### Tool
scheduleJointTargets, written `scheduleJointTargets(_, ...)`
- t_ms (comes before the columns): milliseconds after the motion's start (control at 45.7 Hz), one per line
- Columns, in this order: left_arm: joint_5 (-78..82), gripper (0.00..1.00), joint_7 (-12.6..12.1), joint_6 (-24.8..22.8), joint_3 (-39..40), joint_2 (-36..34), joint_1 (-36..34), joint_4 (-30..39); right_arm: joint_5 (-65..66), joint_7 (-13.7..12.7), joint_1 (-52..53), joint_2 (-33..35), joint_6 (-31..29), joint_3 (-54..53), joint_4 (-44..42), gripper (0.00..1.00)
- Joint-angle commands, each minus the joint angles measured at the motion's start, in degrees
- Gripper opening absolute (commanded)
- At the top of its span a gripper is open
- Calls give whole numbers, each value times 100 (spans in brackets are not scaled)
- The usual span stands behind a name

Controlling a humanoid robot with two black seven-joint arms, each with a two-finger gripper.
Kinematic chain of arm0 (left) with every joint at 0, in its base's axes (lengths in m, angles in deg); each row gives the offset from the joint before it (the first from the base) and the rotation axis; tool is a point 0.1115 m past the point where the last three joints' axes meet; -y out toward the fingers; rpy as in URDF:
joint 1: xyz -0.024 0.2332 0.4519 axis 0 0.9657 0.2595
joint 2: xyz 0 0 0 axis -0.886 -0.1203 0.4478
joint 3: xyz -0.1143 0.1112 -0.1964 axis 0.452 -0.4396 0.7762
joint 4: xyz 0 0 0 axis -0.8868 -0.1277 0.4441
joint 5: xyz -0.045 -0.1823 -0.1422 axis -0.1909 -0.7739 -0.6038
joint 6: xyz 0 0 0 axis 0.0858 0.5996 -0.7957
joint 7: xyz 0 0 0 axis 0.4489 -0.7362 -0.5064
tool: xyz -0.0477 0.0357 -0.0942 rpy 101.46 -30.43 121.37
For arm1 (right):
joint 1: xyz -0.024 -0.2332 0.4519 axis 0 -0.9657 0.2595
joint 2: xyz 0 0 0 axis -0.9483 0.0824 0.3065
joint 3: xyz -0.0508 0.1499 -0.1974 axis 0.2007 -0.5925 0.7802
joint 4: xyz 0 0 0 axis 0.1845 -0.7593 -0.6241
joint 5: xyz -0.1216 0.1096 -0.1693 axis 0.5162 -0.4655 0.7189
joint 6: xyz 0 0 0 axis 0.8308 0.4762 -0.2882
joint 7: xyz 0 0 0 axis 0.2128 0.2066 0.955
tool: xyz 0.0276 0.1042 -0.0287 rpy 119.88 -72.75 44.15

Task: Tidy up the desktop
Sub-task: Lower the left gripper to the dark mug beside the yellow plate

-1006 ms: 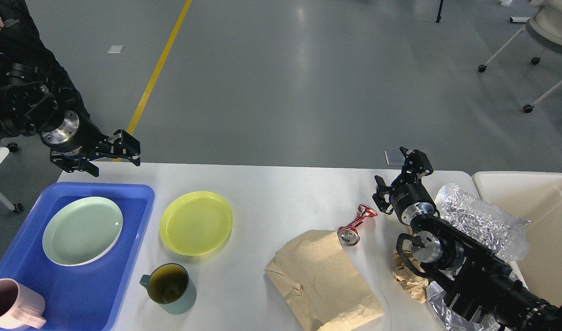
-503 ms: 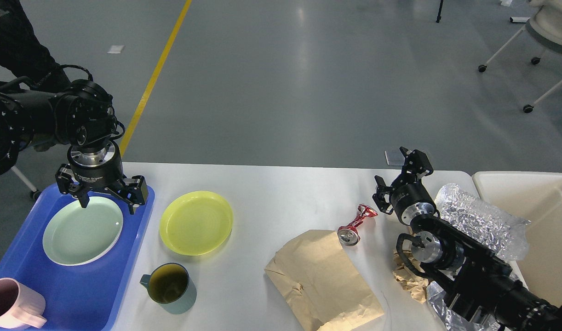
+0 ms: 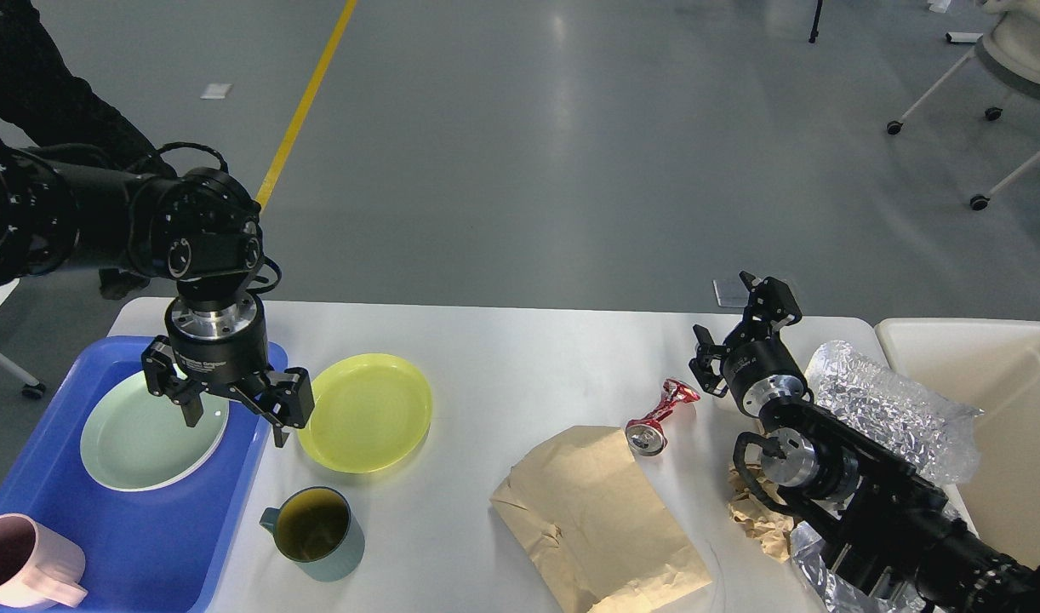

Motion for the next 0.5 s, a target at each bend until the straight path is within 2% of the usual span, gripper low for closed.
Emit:
scheduleJointTargets(0, -5, 96, -9, 0, 19, 179, 229, -291, 0, -9, 0, 0, 0, 0, 0, 100)
scheduleJointTargets(197, -14, 96, -9, 0, 28, 689, 809, -1021, 0, 0, 0, 0, 0, 0, 0, 100)
scheduleJointTargets(481, 13, 96, -36, 0, 204, 803, 1169, -1074, 0, 0, 0, 0, 0, 0, 0, 100)
